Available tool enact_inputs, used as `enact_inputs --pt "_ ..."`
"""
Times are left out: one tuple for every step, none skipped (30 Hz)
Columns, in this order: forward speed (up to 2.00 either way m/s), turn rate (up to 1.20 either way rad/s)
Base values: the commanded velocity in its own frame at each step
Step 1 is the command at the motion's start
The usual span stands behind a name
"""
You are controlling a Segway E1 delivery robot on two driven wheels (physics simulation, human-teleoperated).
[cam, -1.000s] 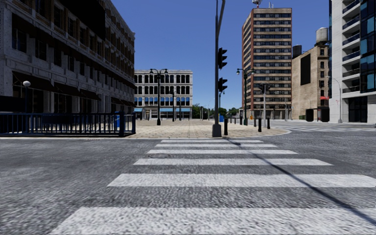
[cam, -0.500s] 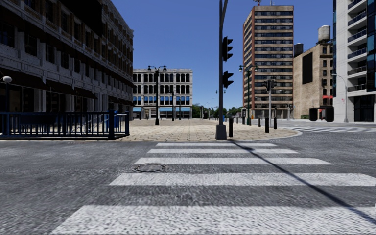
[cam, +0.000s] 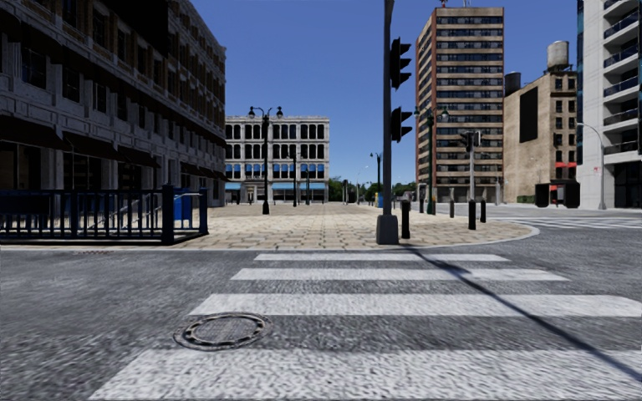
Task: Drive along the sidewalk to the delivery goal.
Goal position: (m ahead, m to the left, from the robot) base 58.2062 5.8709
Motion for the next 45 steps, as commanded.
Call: enact_inputs --pt "1.95 0.10" --pt "1.95 0.18" --pt "1.95 0.21" --pt "1.95 0.21" --pt "1.92 0.21" --pt "1.91 0.21" --pt "1.90 0.21" --pt "1.87 0.21" --pt "1.84 0.21" --pt "1.84 0.21" --pt "1.80 0.21" --pt "1.79 0.21" --pt "1.79 0.21" --pt "1.79 0.21" --pt "1.79 0.21" --pt "1.79 0.21" --pt "1.79 0.17" --pt "1.79 0.12" --pt "1.79 0.10" --pt "1.79 0.10" --pt "1.79 0.10" --pt "1.79 0.09" --pt "1.79 0.04" --pt "1.79 0.00" --pt "1.79 0.00" --pt "1.79 0.00" --pt "1.79 0.00" --pt "1.79 0.00" --pt "1.79 0.00" --pt "1.79 0.00" --pt "1.79 0.00" --pt "1.79 0.00" --pt "1.79 0.00" --pt "1.79 0.00" --pt "1.79 0.00" --pt "1.79 0.00" --pt "1.79 0.00" --pt "1.79 0.00" --pt "1.79 0.00" --pt "1.79 0.00" --pt "1.79 0.00" --pt "1.79 0.00" --pt "1.79 0.00" --pt "1.79 0.00" --pt "1.79 0.00"
